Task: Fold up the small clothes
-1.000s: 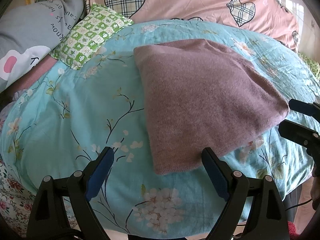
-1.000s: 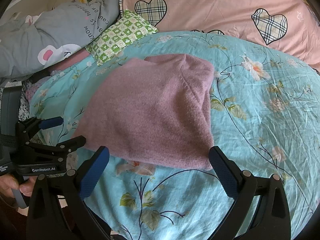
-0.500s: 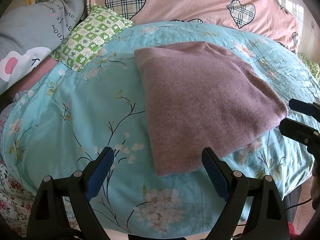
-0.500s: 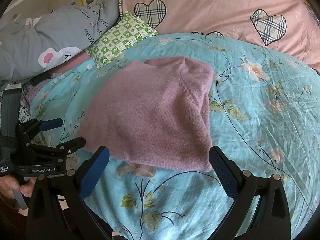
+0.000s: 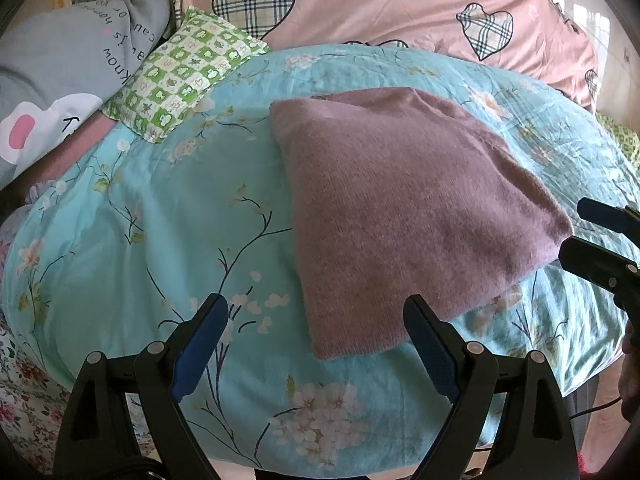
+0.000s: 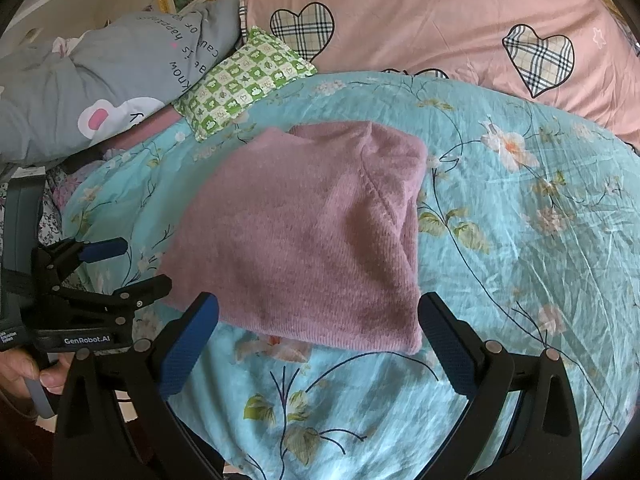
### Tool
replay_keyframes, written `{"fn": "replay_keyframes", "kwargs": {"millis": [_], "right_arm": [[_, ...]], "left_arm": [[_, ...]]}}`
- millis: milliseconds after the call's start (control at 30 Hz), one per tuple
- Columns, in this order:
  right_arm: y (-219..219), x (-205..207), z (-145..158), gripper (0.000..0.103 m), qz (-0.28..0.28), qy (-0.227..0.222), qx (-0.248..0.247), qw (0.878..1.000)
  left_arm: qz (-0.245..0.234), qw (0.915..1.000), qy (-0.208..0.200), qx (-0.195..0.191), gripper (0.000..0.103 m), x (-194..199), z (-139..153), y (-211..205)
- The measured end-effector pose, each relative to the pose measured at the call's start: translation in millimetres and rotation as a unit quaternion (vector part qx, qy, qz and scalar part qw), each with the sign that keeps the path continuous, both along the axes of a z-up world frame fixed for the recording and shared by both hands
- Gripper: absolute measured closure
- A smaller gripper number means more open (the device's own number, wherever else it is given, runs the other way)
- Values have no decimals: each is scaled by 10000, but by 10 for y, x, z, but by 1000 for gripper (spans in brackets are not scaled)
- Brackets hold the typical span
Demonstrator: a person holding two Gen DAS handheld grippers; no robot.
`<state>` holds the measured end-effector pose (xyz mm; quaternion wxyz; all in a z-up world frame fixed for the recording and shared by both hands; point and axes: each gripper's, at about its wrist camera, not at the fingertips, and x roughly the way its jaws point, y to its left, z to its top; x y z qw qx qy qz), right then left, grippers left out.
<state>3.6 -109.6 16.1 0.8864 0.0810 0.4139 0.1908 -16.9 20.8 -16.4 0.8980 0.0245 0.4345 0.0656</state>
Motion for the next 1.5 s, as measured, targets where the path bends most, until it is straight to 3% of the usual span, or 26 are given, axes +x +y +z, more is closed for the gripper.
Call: {"fn": "replay_keyframes", "kwargs": {"millis": [1500], "right_arm": [[-19,131,63,3,-50,-40,188,9998]], "left_arm": [[162,9998,-62,2,13,99,97,61]]}}
